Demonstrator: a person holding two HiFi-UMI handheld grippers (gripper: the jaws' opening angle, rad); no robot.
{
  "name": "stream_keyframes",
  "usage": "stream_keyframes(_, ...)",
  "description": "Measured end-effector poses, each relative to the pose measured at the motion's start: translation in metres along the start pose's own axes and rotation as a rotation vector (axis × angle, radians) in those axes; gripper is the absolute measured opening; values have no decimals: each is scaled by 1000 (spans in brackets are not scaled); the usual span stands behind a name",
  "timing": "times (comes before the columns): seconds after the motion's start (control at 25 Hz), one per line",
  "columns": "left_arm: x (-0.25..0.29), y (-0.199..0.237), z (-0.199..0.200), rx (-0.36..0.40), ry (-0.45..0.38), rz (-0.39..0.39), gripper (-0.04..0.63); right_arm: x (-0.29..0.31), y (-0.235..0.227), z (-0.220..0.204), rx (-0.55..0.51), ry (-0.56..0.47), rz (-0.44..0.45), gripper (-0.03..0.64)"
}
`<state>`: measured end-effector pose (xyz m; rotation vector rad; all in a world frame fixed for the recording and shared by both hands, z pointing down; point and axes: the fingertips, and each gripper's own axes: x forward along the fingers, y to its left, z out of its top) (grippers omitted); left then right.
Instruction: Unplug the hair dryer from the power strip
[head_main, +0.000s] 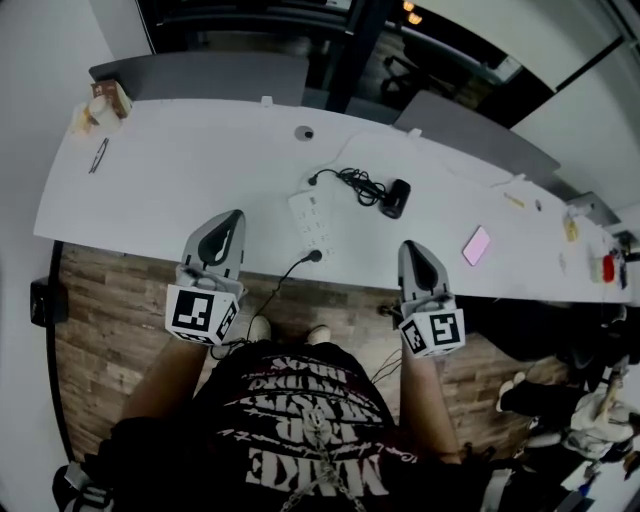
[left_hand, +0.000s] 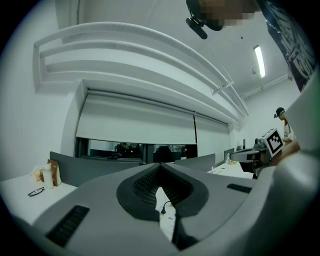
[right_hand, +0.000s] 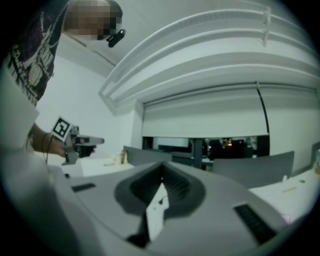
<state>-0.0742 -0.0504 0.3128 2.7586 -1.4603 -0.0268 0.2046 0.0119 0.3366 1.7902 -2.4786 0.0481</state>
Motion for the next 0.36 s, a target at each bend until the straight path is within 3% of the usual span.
stream_keyframes(0.36, 10, -52, 3, 12, 18, 65, 21, -10, -28, -5, -20, -5, 106, 35)
